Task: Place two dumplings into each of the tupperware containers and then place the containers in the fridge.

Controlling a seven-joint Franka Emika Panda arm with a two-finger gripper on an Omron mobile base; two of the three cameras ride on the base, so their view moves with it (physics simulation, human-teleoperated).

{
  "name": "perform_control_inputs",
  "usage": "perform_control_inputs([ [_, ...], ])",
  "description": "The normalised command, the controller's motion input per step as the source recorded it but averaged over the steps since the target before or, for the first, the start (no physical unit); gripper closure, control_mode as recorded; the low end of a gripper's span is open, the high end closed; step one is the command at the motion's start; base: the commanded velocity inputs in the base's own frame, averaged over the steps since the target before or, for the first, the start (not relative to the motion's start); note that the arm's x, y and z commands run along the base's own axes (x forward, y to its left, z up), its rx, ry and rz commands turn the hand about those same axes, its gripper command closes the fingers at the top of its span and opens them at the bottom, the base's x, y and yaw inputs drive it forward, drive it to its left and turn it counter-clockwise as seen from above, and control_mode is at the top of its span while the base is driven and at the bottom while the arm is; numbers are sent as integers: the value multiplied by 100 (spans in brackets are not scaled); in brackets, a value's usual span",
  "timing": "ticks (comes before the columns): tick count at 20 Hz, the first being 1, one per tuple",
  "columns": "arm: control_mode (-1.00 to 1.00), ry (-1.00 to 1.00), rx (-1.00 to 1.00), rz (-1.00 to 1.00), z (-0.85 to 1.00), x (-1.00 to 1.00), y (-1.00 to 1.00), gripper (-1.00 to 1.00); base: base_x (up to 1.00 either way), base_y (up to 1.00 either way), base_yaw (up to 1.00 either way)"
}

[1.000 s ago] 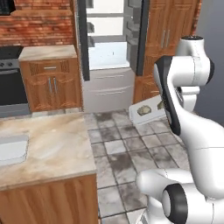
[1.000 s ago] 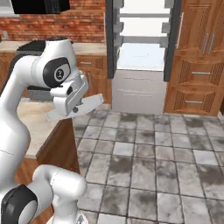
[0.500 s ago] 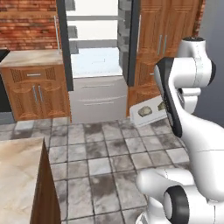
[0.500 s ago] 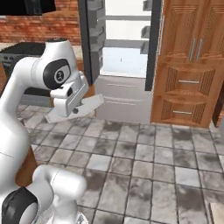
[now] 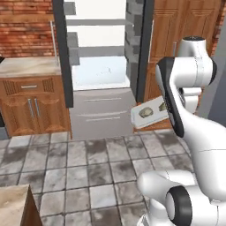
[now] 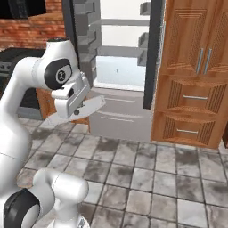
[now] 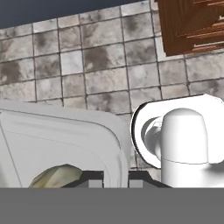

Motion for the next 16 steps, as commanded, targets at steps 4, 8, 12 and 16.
perform_control_inputs([
  [4,100,0,0,0,0,0,0,100,100,0,1],
  [8,100,0,0,0,0,0,0,100,100,0,0],
  [12,100,0,0,0,0,0,0,100,95,0,0],
  [16,100,0,0,0,0,0,0,100,93,16,0],
])
